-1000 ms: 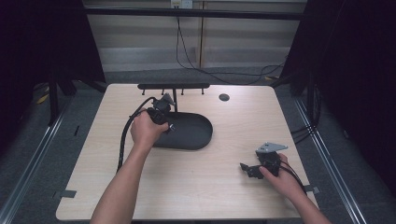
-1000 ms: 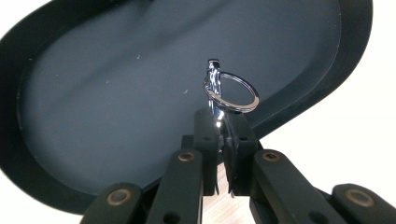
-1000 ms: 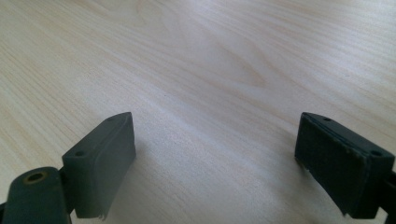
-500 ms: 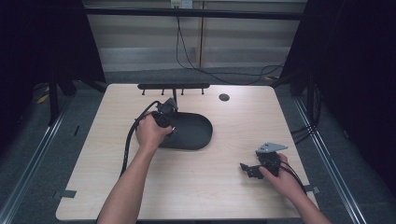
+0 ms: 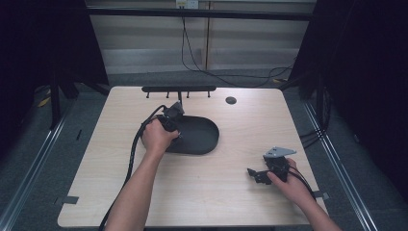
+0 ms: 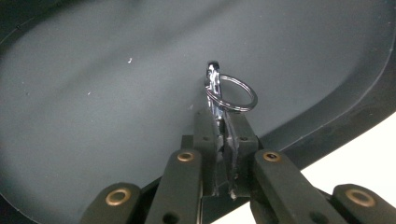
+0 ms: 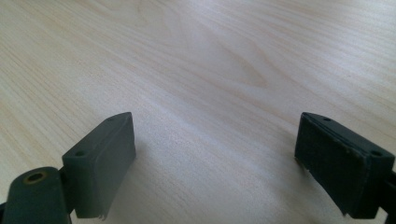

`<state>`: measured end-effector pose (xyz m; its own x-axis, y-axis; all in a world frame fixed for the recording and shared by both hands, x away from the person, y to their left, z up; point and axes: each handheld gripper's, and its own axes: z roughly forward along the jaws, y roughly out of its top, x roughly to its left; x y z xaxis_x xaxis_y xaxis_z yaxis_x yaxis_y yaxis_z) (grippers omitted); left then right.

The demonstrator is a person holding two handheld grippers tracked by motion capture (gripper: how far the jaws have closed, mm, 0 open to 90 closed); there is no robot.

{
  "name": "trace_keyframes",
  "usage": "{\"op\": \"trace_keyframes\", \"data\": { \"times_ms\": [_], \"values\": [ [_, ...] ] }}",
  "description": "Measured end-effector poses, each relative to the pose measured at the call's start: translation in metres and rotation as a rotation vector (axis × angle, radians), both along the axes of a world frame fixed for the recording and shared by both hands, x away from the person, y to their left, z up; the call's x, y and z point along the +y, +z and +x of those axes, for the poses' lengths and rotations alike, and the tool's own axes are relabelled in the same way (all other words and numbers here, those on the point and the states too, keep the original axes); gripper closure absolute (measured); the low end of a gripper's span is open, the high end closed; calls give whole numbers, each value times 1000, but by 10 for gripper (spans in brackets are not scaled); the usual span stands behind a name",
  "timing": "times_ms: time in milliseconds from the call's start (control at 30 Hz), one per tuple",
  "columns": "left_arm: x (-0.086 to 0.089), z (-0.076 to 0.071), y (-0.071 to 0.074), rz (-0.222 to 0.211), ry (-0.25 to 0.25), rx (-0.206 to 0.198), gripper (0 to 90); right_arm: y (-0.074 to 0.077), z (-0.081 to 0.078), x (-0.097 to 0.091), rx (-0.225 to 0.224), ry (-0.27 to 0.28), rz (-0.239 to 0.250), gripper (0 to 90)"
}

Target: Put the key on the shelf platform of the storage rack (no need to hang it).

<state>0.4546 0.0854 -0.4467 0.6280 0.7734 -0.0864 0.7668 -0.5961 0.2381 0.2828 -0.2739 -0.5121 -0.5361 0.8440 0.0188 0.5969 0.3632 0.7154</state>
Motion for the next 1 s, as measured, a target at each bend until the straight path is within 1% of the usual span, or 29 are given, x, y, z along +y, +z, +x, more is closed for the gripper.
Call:
{"op": "trace_keyframes", "data": {
  "times_ms": [67, 100, 167, 267, 300, 367, 467, 633, 733, 800, 833, 1000],
  "values": [
    [0, 1, -1, 2, -5, -1, 848, 0, 0, 0, 0, -1, 0, 119],
    [0, 1, -1, -1, 4, -2, 848, 0, 0, 0, 0, 0, 0, 119],
    [0, 2, -2, 1, 5, -6, 847, 0, 0, 0, 0, 0, 0, 119],
    [-1, 3, -3, -9, 15, -5, 846, 0, 0, 0, 3, -2, 1, 119],
    [0, 4, -3, -7, 8, -6, 846, 0, 0, 0, 3, -2, 1, 119],
    [-1, 4, -4, -4, 15, -6, 840, 0, 0, 0, 3, -2, 1, 119],
    [-1, 4, -6, -1, 11, -7, 838, 0, 0, 0, 3, -2, 1, 119],
    [-4, 4, -7, -17, 23, -13, 832, 0, 0, 0, 3, -2, 1, 119],
    [-4, 5, -8, -14, 20, -13, 827, 0, 0, 0, 3, -1, 1, 119],
    [-4, 5, -8, -10, 20, -17, 813, 0, 0, 0, 3, -2, 1, 119],
    [-4, 5, -8, -15, 22, -15, 806, 0, 0, 0, 3, -2, 1, 119],
    [-4, 4, -9, -9, 30, -29, 774, 0, 0, 0, 3, -2, 1, 119]
  ]
}}
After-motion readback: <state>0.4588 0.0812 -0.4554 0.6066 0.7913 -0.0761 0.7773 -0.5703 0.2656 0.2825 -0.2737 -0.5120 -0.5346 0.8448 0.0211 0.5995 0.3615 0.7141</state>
